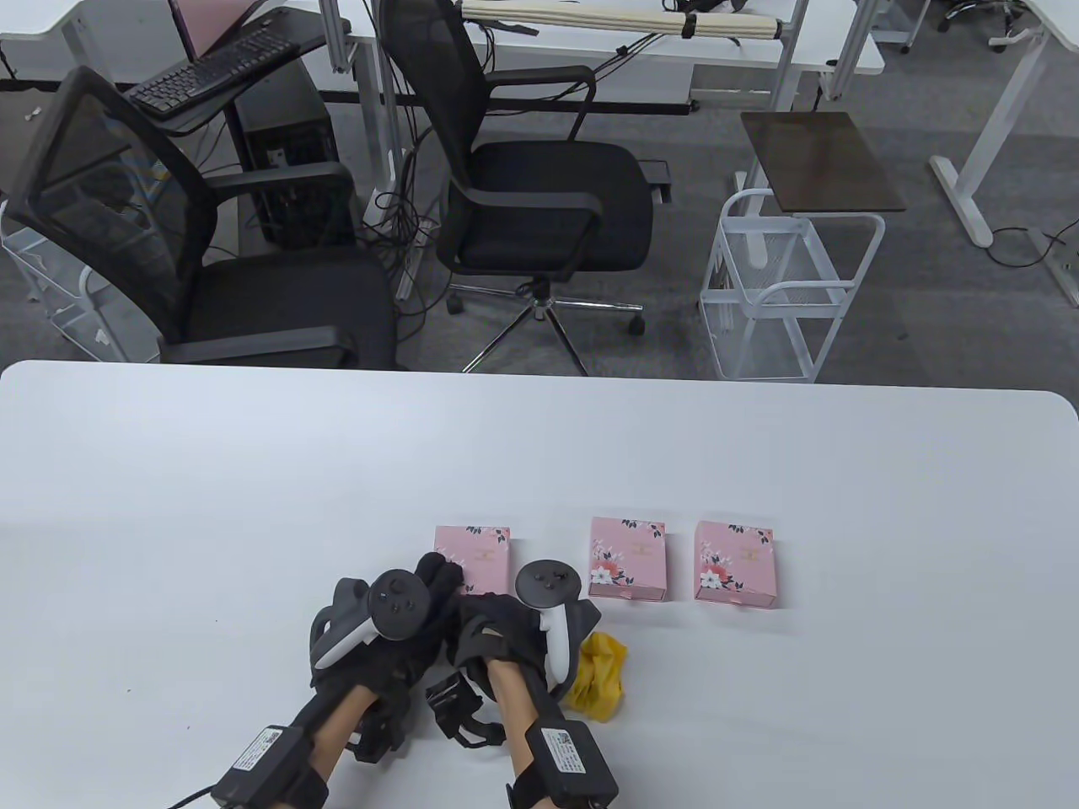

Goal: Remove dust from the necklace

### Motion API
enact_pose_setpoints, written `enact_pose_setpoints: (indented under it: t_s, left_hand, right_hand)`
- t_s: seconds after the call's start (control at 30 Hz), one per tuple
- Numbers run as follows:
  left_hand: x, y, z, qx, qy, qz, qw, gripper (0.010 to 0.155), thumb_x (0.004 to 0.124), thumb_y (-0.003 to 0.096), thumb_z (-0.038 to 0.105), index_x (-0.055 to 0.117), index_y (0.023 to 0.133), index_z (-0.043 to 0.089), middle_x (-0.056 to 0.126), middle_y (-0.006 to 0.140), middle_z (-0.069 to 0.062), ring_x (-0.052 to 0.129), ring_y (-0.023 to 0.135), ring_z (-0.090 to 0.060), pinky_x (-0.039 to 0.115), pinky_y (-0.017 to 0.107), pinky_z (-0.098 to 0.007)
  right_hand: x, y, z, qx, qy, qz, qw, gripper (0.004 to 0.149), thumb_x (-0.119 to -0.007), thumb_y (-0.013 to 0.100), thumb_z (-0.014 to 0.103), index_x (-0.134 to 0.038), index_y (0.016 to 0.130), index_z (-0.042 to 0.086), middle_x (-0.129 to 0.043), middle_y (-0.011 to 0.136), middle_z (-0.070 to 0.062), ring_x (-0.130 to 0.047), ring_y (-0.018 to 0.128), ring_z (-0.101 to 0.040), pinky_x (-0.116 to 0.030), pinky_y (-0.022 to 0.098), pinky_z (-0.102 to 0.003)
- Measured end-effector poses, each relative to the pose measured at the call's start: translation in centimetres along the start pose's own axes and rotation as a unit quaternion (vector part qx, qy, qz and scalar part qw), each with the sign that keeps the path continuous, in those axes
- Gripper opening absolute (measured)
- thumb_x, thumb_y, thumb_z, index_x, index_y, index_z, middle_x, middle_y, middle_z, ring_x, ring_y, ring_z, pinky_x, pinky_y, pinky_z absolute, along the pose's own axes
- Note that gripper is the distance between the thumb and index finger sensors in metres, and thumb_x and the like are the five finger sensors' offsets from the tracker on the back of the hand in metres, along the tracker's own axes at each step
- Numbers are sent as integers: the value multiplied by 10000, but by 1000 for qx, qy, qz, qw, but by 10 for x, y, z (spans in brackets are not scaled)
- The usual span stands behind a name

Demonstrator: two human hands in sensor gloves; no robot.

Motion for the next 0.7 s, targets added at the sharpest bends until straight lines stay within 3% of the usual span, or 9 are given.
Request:
enact_pose_setpoints:
  t_s: [0.33,0.7]
  left_hand:
    - [0,0,0,-2,4,-2,1000,561,504,643,453,334,1168,356,219,1255,89,537,1025,-328,599,738,-520]
    - [-1,1,1,-4,6,-9,1000,566,502,646,472,333,1172,350,217,1257,81,539,1018,-338,603,738,-516]
  right_hand:
    - [1,-8,-7,-9,-12,-14,1000,409,-770,660,309,-857,846,-44,-993,615,-117,-1043,358,-214,-901,278,-326]
    - [0,-37,-18,8,-61,-20,998,383,-777,654,310,-842,855,-10,-1006,591,-109,-1047,335,-219,-902,269,-331]
Point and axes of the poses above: the tracker on the back of each hand, its own z axis roughly to the thumb side, its own y axis roughly from the wrist to the fingertips, x = y × z, the point moved 3 cm from there along y, roughly from the wrist to the fingertips
